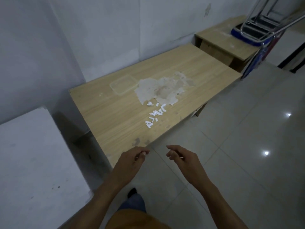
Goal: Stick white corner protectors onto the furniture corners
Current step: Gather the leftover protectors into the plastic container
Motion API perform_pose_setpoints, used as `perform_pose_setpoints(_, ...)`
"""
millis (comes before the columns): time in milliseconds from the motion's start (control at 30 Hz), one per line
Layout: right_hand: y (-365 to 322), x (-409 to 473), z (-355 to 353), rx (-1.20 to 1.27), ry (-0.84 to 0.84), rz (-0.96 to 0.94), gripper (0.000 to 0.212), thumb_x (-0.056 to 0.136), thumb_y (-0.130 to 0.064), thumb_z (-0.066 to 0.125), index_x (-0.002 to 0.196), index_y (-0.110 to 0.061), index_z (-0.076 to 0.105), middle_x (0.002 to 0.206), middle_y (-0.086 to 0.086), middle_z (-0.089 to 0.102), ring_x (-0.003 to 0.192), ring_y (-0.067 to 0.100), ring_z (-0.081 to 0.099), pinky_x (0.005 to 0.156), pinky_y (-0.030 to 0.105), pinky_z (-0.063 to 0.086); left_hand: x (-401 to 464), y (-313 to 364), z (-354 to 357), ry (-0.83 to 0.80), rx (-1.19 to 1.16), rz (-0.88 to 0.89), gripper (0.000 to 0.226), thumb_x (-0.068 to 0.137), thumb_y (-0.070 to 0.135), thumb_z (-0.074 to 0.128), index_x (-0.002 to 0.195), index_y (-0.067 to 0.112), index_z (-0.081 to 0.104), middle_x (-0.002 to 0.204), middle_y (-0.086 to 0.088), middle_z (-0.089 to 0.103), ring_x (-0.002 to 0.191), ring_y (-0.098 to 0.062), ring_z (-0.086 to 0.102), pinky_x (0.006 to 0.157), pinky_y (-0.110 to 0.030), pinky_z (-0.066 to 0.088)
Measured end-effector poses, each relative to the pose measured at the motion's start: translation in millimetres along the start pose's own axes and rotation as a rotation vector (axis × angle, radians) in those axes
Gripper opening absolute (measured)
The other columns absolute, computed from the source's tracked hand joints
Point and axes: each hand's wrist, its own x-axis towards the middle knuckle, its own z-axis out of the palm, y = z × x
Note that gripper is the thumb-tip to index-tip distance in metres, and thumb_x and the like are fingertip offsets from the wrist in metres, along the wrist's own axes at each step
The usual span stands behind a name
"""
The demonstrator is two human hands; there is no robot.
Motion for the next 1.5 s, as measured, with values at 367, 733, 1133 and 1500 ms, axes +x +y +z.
perform_pose_setpoints(367,30,101,-24,-0.032,-0.06,0.113,0.021,0.094,-0.02,0.058,0.105,-0.037,0.063,0.089,-0.016,0.071,0.086,-0.002,0.065,0.079,0.017,0.053,101,-55,12,0.011,-0.011,-0.229,0.022,0.099,0.021,0.05,0.114,0.023,0.065,0.105,0.013,0.064,0.09,-0.001,0.059,0.074,-0.01,0.044)
perform_pose_setpoints(733,56,199,-13,-0.012,-0.127,0.257,0.021,0.095,-0.015,0.056,0.107,-0.029,0.066,0.087,-0.011,0.072,0.08,0.0,0.066,0.072,0.01,0.049,183,-96,35,-0.064,0.062,-0.389,0.026,0.096,0.025,0.054,0.119,0.019,0.064,0.114,0.005,0.066,0.093,-0.006,0.058,0.08,-0.021,0.046)
perform_pose_setpoints(1133,78,293,-30,-0.124,-0.371,0.237,0.023,0.095,-0.014,0.055,0.11,-0.028,0.065,0.089,-0.013,0.071,0.083,0.001,0.067,0.077,0.019,0.055,254,-112,66,0.045,0.276,-0.46,0.043,0.084,0.038,0.067,0.122,0.021,0.061,0.119,0.0,0.062,0.108,-0.023,0.055,0.085,-0.033,0.044)
perform_pose_setpoints(1500,101,403,-54,-0.38,-0.71,0.032,0.023,0.093,-0.018,0.059,0.114,-0.023,0.068,0.095,-0.008,0.071,0.083,0.002,0.064,0.076,0.011,0.05,280,-97,103,0.127,0.477,-0.61,0.049,0.057,0.031,0.087,0.1,0.016,0.07,0.1,-0.004,0.069,0.095,-0.028,0.066,0.079,-0.039,0.054)
